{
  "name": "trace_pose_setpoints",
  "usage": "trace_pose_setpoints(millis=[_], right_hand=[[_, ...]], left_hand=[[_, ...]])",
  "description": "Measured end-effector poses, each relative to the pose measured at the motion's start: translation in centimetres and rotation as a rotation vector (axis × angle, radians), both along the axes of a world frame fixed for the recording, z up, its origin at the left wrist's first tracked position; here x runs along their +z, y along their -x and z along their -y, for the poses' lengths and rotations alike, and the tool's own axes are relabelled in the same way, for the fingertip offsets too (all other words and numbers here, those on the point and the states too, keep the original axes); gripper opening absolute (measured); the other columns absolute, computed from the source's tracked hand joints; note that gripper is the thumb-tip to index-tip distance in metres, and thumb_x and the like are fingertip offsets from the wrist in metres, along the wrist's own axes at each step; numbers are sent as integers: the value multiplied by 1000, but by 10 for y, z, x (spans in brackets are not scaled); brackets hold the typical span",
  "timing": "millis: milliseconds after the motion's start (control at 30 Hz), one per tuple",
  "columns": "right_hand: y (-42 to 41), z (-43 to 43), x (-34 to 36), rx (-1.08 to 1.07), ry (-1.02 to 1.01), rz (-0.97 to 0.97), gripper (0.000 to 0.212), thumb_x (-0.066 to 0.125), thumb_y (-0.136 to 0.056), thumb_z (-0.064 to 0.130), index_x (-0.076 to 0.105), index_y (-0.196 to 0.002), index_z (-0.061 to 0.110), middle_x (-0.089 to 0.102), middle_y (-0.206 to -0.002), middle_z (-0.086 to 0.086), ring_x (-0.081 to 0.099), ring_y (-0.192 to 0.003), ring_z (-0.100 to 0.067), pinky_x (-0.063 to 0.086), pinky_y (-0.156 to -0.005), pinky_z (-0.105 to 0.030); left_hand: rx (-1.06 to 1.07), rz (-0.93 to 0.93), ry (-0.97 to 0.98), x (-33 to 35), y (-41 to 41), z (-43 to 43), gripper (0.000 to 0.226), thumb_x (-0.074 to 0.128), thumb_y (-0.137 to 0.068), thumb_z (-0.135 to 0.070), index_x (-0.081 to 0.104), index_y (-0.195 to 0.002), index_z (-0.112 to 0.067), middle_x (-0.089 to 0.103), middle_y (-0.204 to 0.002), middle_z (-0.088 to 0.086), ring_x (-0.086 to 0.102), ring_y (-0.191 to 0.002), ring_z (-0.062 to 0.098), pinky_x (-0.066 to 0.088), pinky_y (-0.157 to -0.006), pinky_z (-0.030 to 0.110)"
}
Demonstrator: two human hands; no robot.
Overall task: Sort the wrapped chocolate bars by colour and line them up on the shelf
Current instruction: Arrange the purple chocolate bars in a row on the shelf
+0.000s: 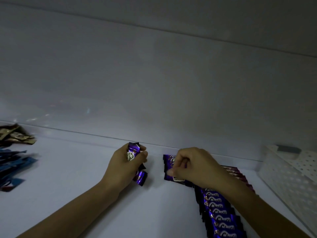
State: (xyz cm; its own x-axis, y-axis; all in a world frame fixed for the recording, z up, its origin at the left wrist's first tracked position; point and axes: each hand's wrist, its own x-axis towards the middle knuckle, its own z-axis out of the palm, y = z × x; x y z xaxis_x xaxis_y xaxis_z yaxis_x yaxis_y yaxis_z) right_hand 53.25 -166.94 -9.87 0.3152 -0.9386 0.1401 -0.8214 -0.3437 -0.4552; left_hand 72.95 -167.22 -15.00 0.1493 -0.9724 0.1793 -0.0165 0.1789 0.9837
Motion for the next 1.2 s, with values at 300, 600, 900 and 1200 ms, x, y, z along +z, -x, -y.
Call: trace_pose_setpoints(millis=[300,600,900,1200], right_hand=[[-35,-21,-2,132,-252,532,10,73,-79,8,64,-80,12,71,-64,1,65,-56,-7,45,-51,-14],[-21,-14,14,16,-202,708,8,64,-85,3,64,-87,12,73,-73,-4,65,-61,-12,53,-60,-18],[-15,-10,15,27,-361,781,43,64,-72,50,68,-102,19,74,-93,-1,72,-84,-19,55,-78,-27],[-18,-10,10,-6,-406,888,5,65,-85,15,70,-87,13,74,-85,-2,69,-76,-9,49,-68,-19]], left_hand=[[73,-78,137,7,13,-9,11,62,-89,-11,61,-93,-21,66,-64,-5,61,-51,4,42,-42,14],[-71,-200,-3,16,-4,-4,29,59,-91,-29,67,-65,-17,44,-51,0,29,-35,11,22,-36,17],[250,865,989,20,-16,-13,11,59,-86,-22,69,-88,-16,60,-63,-9,50,-49,7,39,-48,15],[172,1239,1180,18,-23,-11,20,57,-86,-27,73,-78,-17,60,-63,-4,47,-43,17,33,-43,20]])
